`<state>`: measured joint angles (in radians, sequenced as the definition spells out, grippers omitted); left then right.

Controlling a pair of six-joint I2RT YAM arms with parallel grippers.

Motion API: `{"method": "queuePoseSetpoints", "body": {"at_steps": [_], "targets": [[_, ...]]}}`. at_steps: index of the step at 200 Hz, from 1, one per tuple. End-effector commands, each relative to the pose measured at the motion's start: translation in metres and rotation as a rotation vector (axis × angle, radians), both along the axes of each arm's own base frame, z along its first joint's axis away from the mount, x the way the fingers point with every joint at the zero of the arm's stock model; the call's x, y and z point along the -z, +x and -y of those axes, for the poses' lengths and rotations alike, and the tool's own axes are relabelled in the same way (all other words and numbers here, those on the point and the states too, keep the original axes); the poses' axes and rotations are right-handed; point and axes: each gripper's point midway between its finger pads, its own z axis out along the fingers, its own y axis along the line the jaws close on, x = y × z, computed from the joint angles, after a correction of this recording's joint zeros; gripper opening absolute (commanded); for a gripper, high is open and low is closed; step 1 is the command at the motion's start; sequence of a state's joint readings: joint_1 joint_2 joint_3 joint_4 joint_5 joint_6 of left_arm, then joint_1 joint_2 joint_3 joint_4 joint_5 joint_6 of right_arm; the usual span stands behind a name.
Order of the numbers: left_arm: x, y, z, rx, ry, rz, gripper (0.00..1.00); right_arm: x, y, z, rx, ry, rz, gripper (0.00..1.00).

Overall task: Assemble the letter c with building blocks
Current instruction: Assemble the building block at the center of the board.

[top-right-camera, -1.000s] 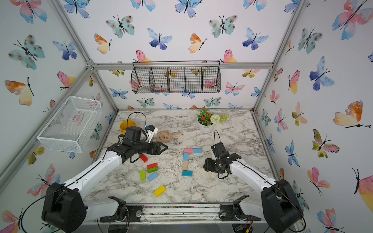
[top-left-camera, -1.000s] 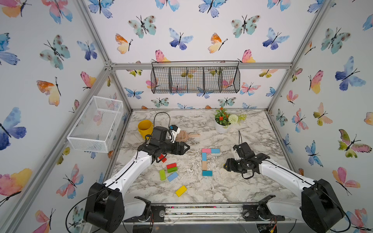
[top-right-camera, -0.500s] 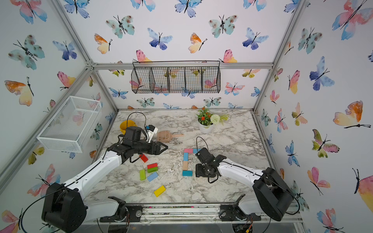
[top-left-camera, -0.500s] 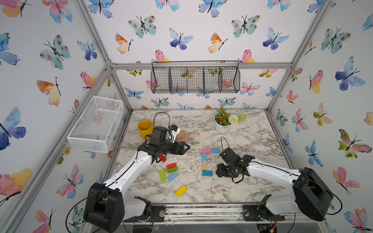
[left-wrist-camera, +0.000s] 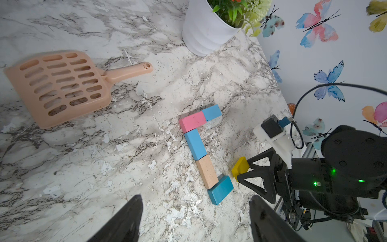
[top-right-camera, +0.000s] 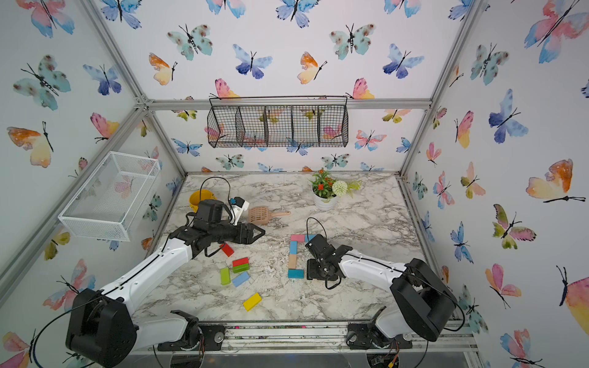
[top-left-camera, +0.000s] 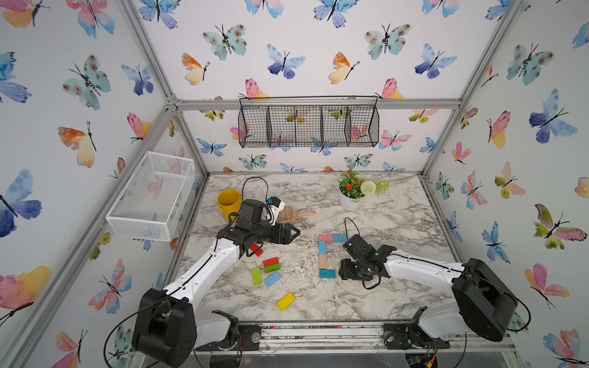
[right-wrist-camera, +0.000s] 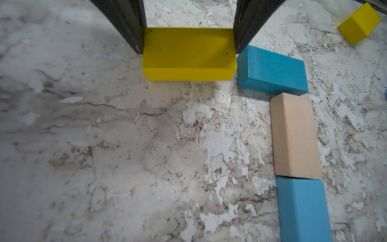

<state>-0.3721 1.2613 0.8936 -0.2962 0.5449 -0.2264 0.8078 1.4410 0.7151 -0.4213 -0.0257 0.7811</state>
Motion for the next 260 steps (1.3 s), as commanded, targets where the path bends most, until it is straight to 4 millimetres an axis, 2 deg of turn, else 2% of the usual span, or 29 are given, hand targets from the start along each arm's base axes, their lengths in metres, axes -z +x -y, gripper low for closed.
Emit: {"method": "queuePoseSetpoints", "body": {"at_steps": [1, 115, 178, 205, 260], "targets": [[-0.004, -0.001, -0.001, 0.003, -0.019, 0.009, 0.81, 0.001, 0.001, -0.007, 0.009, 0.013, -0.003, 0.56], [-0.005, 0.001, -0.004, -0.007, -0.027, 0.005, 0.8, 0.001, -0.003, -0.006, -0.006, 0.004, -0.014, 0.7], [-0.002, 0.001, -0.004, -0.005, -0.026, -0.002, 0.8, -0.01, 0.001, 0.0, 0.014, 0.003, 0.03, 0.73], [-0.003, 0.001, -0.005, -0.008, -0.026, 0.0, 0.8, -0.01, 0.003, -0.001, 0.011, 0.003, 0.042, 0.65], [-0.002, 0.0, -0.005, -0.006, -0.027, -0.002, 0.8, -0.01, 0.016, 0.004, 0.043, -0.043, 0.08, 0.59]]}}
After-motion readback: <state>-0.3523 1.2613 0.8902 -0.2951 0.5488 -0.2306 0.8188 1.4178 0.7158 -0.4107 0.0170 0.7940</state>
